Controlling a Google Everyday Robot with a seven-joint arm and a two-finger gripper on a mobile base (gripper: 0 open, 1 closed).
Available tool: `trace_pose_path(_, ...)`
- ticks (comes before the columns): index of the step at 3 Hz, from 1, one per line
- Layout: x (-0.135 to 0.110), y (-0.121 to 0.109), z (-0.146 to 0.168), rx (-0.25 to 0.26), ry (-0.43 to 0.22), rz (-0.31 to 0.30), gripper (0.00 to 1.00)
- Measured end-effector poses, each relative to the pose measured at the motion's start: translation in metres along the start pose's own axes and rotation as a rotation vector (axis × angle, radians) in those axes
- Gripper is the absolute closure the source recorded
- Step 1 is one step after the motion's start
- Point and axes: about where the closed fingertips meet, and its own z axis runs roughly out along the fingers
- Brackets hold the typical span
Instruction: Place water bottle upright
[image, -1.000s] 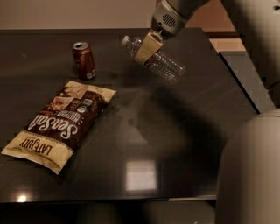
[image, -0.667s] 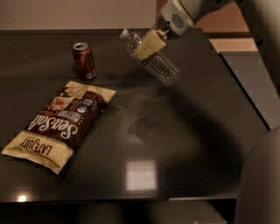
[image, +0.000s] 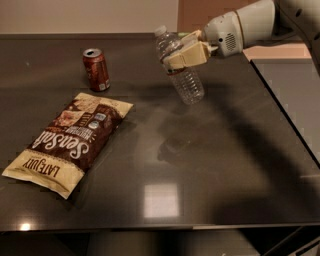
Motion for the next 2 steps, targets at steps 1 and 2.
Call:
trace_pose_path(1, 0.013, -0.003, -0.022, 0.013, -0.153, -0.023, 1.0)
trace_pose_path(2, 0.025, -0.005, -0.04, 0.029, -0.269, -0.048, 1.0)
